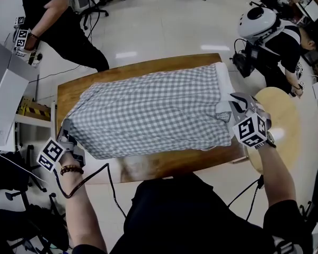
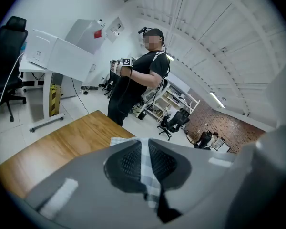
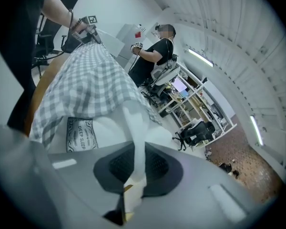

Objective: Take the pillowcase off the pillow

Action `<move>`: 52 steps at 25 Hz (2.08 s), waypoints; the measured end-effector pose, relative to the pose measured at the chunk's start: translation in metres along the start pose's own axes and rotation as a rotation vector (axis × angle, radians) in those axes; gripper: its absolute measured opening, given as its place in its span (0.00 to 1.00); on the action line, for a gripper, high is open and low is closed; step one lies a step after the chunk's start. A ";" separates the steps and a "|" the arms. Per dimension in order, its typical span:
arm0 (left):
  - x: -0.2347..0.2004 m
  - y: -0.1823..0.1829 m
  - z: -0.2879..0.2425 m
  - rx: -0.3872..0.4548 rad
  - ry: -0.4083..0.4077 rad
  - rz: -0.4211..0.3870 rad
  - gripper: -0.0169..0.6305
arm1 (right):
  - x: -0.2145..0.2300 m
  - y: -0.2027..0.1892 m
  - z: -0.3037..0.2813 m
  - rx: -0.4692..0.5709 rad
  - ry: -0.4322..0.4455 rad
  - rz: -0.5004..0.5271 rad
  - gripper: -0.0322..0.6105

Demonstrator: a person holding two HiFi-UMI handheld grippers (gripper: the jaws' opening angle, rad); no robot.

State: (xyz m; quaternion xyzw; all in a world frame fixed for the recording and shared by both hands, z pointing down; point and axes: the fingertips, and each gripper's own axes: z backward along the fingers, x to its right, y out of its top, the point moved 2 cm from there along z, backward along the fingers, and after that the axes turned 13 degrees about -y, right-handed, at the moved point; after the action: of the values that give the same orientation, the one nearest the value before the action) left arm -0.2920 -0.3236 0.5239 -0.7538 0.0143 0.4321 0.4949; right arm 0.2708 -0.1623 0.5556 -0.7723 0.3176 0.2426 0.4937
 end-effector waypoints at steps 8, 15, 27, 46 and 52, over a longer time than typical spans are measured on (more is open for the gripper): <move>-0.002 0.014 0.025 0.090 0.001 0.057 0.03 | 0.030 0.005 0.027 0.012 -0.057 -0.053 0.07; -0.007 0.027 0.026 0.119 0.004 0.066 0.03 | 0.030 -0.006 0.017 0.009 -0.004 -0.161 0.07; -0.026 -0.001 0.010 -0.012 0.009 0.073 0.04 | -0.031 -0.034 -0.014 -0.131 0.150 -0.253 0.08; 0.046 -0.032 0.005 -0.101 0.034 -0.078 0.43 | -0.038 0.023 0.010 0.030 0.507 0.040 0.63; 0.065 -0.069 0.033 -0.007 0.115 -0.028 0.46 | -0.026 0.018 0.000 0.072 0.586 0.044 0.73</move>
State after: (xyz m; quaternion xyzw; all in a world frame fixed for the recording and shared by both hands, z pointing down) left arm -0.2416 -0.2374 0.5268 -0.7793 0.0307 0.3810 0.4966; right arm 0.2400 -0.1615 0.5630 -0.7843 0.4718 0.0084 0.4028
